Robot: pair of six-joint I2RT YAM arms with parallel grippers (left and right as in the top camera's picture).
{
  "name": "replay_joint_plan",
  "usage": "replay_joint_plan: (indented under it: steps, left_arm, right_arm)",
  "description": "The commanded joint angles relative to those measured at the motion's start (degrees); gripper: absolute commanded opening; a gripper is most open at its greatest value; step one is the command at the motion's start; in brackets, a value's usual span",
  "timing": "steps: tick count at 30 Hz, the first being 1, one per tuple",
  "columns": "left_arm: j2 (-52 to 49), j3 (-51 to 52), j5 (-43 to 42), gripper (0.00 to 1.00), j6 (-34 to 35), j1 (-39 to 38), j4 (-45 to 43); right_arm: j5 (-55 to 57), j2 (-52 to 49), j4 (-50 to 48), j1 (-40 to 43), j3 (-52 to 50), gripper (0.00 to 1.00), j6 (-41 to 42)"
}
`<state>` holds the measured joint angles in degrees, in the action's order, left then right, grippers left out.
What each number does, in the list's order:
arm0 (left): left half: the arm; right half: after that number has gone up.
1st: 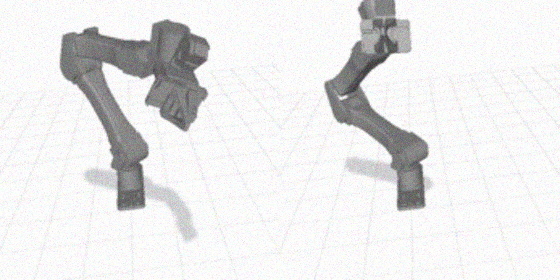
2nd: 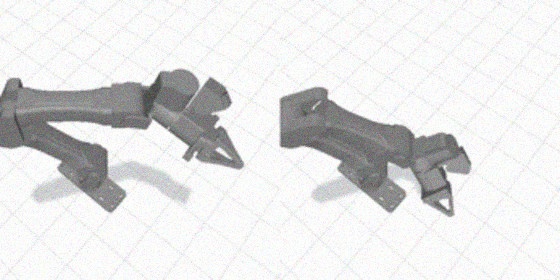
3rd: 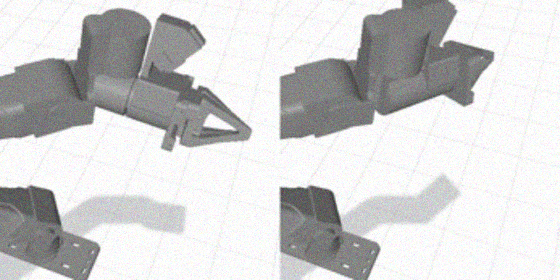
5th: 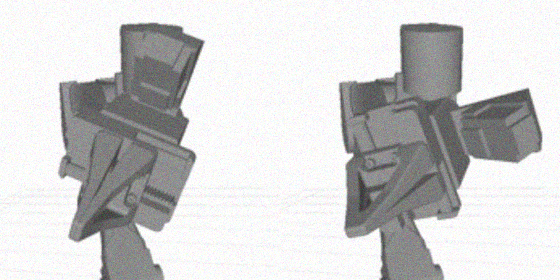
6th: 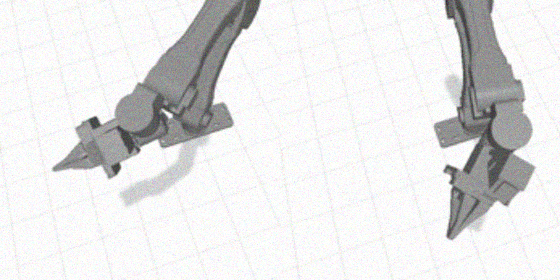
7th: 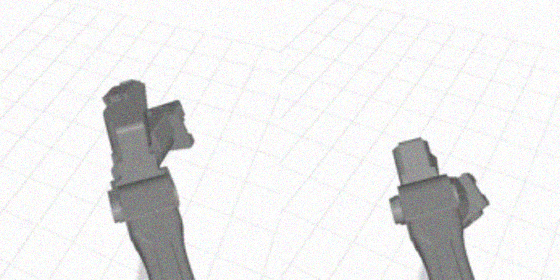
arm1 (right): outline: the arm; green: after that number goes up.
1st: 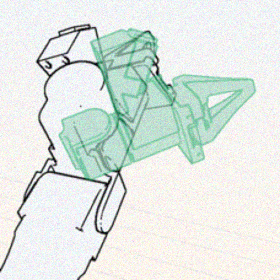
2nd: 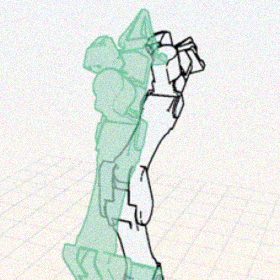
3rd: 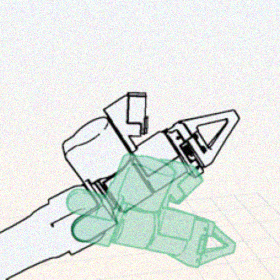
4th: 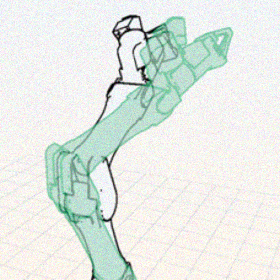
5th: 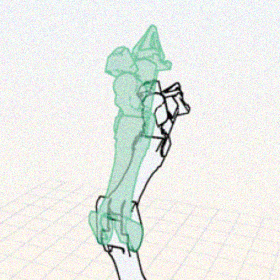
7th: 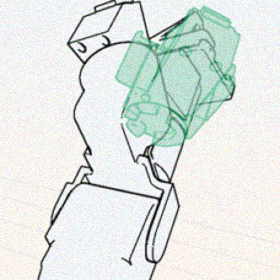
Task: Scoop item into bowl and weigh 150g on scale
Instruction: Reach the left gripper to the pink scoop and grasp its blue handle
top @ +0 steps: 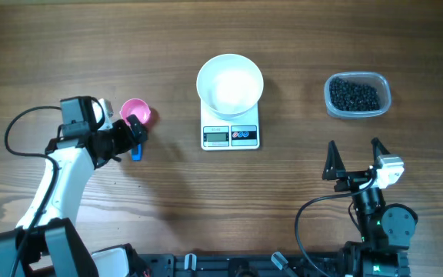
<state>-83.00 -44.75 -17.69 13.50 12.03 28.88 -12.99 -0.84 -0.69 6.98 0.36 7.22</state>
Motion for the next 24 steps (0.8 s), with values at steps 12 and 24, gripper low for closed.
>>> replay_joint_plan:
  steps: [12,24]
  left_arm:
    - [-14.86,-0.48,-17.25,1.0,-7.3,3.61,-5.35]
    - [-17.64,-0.48,-13.51,0.56,-7.28,3.08,-6.32]
  right_arm:
    - [0.52,0.42,-0.17,-0.17,-0.07,1.0,-1.05]
    - [0.52,0.42,-0.17,-0.17,-0.07,1.0,-1.05]
